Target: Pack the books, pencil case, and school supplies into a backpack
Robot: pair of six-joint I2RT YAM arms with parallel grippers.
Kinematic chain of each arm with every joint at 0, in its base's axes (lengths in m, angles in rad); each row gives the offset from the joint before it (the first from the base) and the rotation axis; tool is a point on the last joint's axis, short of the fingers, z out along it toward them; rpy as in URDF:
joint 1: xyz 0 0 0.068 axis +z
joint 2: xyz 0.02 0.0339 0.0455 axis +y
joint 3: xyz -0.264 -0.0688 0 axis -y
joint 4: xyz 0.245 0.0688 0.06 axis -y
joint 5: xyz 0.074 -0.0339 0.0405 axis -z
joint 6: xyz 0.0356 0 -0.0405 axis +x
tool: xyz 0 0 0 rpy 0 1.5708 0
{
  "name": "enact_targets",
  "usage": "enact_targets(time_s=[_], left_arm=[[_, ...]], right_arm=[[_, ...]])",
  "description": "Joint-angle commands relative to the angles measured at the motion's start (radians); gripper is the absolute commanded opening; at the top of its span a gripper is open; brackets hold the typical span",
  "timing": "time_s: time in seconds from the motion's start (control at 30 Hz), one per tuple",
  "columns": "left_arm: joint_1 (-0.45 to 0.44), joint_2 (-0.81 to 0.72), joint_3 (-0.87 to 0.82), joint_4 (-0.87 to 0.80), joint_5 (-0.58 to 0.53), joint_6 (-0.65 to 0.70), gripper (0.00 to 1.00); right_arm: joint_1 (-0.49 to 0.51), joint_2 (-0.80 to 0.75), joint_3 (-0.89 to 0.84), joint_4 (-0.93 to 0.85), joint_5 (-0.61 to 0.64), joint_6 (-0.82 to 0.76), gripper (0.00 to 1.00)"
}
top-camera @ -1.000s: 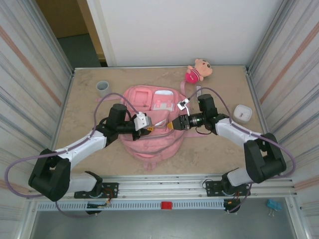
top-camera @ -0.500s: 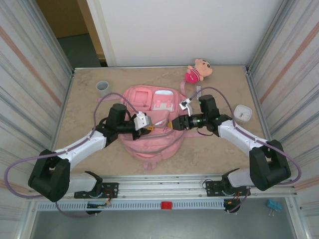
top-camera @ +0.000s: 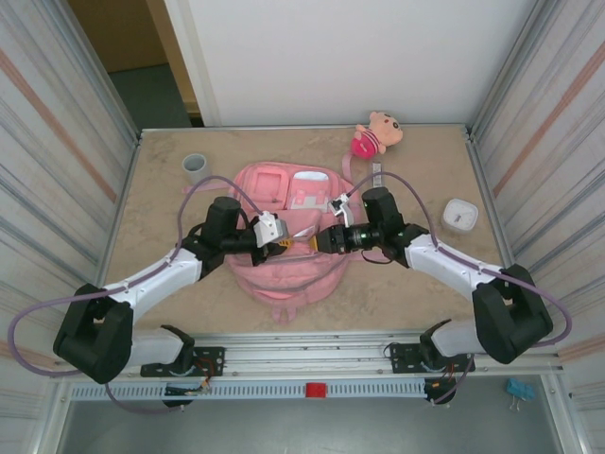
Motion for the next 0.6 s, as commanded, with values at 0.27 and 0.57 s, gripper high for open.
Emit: enact_targets(time_s=[0.27, 0.57], left_arm=[[-0.017, -0.018, 0.028, 0.089, -0.103, -0.023, 0.11], [-0.022, -0.029, 0.010, 0.117, -0.088, -0.028, 0.12]], right_arm=[[0.125, -0.105, -0.003, 0.024, 0.069, 0.088, 0.09], [0.181, -0.143, 0.023, -0.024, 0.175, 0.107, 0.36]])
